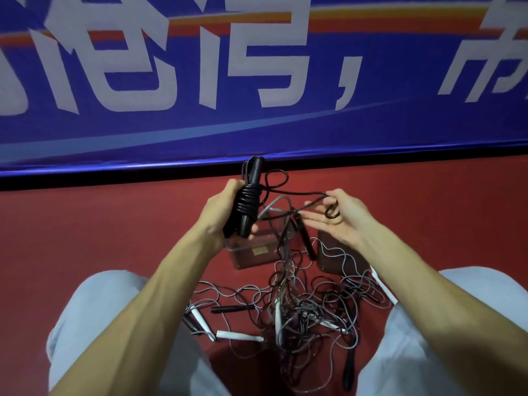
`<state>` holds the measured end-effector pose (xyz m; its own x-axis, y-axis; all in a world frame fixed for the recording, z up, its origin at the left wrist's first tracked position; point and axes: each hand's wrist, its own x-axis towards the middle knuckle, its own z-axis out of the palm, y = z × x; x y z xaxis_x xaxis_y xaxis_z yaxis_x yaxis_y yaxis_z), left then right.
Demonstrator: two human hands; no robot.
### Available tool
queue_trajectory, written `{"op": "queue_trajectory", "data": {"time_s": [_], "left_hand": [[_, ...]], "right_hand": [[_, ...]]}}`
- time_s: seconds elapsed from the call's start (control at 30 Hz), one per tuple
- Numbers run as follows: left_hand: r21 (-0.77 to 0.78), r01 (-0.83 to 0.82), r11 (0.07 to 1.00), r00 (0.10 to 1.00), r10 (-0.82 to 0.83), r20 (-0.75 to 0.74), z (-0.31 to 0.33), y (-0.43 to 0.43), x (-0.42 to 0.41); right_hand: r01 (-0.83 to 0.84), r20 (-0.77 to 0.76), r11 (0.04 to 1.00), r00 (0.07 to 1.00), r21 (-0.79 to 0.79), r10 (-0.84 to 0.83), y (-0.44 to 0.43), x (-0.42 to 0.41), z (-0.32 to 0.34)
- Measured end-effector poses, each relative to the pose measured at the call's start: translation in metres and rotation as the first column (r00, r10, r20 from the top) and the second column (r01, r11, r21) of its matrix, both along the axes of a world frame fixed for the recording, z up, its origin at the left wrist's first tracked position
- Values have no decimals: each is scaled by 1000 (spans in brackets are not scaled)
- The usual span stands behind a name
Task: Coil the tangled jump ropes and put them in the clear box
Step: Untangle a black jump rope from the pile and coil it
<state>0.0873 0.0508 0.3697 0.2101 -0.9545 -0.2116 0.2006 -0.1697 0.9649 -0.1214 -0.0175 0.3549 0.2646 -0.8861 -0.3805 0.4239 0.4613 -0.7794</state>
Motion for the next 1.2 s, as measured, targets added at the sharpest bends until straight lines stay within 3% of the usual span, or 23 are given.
{"op": "queue_trajectory", "data": {"time_s": [0.1, 0.17, 0.23, 0.3, 0.37, 0.47, 0.63, 0.8, 1.03, 1.2], "left_hand": [[-29, 27, 999, 995, -30, -96, 2, 0, -2], [-79, 7, 997, 992, -17, -125, 5, -1, -2], [-102, 5, 995, 993, -18, -121, 9, -1, 0], [-63, 20, 998, 989, -29, -142, 8, 1, 0], [-29, 10, 1000, 979, -16, -203, 6, 2, 1], [-51, -14, 999, 978, 3, -208, 8, 1, 8], [-153, -89, 984, 985, 64, -161, 11, 0, 4], [-158, -107, 982, 984, 82, -161, 11, 0, -2], [-173, -77, 982, 984, 47, -172, 12, 2, -1], [-173, -107, 979, 980, 75, -182, 12, 3, 1]], "right_hand": [[41, -87, 999, 995, -7, -42, 4, 5, -5], [7, -163, 990, 986, -142, -30, 3, 5, 0], [-148, -395, 944, 919, -295, 21, 5, 5, 5], [-314, -557, 900, 825, -303, 100, 11, 7, 2], [-397, -579, 876, 795, -272, 181, 17, 11, -4], [-408, -610, 851, 780, -331, 136, 19, 12, -6], [-299, -464, 899, 877, -322, 125, 12, 4, 2], [-480, -670, 831, 718, -280, 189, 14, 9, -12], [-606, -792, 689, 606, -397, 77, 13, 11, -19], [-640, -805, 582, 591, -502, -44, 18, 17, -22]]}}
